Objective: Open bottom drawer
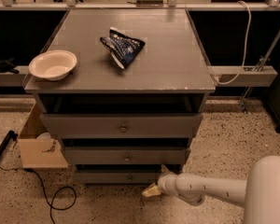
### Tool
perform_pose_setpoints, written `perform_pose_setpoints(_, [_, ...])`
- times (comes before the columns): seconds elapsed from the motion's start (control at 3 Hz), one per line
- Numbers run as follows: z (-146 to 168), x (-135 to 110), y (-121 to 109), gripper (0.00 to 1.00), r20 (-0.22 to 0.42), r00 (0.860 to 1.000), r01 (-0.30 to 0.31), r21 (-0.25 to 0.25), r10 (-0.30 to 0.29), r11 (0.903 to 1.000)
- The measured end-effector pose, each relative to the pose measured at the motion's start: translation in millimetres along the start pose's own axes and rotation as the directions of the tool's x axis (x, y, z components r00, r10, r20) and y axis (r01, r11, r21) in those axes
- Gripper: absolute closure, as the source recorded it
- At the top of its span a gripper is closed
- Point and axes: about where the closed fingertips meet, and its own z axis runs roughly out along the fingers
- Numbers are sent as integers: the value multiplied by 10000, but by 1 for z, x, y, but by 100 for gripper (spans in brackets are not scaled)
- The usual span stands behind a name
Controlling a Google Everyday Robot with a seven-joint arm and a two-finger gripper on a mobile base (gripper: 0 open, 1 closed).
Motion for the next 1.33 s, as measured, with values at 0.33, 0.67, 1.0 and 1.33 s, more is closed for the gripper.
perform_pose_setpoints(0.33, [4,3,-6,0,316,9980,-535,-243,543,9983])
perform_pose_setpoints(0.67, [9,6,-20,0,940,9837,-1478,-623,1532,9871])
perform_pose_setpoints(1.0, [8,7,-19,0,940,9837,-1478,-623,1532,9871])
perform_pose_setpoints(1.33, [0,34,-7,0,661,9865,-1443,-782,1495,9864])
